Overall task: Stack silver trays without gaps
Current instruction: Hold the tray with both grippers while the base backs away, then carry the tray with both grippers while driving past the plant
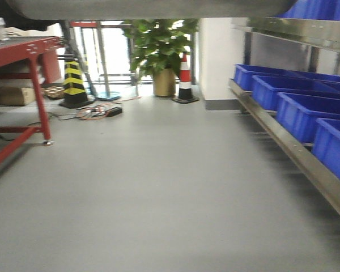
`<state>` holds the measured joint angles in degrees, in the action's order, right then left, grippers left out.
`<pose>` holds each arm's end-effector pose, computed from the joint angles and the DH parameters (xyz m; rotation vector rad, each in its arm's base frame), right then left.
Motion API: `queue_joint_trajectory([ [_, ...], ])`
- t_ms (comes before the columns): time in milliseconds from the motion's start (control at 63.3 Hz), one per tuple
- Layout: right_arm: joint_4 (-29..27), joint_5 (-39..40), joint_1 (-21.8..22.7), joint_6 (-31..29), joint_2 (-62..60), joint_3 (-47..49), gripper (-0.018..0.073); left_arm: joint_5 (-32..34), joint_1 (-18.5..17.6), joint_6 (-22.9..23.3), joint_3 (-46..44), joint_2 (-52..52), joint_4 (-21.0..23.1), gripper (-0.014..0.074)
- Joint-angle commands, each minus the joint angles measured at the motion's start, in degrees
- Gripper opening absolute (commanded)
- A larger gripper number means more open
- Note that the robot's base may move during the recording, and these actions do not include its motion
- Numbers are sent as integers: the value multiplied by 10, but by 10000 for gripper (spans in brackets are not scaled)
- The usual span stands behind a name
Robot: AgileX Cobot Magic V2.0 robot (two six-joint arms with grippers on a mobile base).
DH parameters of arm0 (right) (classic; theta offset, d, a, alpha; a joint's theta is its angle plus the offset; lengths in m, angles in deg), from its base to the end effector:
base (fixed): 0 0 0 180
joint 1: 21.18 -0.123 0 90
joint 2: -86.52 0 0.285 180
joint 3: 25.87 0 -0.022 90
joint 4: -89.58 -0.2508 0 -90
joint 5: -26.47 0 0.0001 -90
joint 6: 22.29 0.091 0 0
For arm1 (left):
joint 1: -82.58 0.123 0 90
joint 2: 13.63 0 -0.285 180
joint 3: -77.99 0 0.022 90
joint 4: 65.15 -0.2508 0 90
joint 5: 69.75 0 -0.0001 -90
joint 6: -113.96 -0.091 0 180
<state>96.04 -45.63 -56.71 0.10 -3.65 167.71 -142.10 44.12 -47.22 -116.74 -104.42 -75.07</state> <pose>0.2377 0.1577 0.4120 -0.3023 2.5769 0.2230 0.2358 -0.1682 0.4134 0.4459 2.5322 -0.1452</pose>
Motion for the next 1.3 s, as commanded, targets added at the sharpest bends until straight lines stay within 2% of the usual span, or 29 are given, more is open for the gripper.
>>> queue_joint_trajectory([
  [0,-15,17,-4,-17,-22,18,57,-25,-11,-16,-15,18,17,-41],
  [1280,-15,1,-4,-17,-22,18,57,-25,-11,-16,-15,18,18,-41],
])
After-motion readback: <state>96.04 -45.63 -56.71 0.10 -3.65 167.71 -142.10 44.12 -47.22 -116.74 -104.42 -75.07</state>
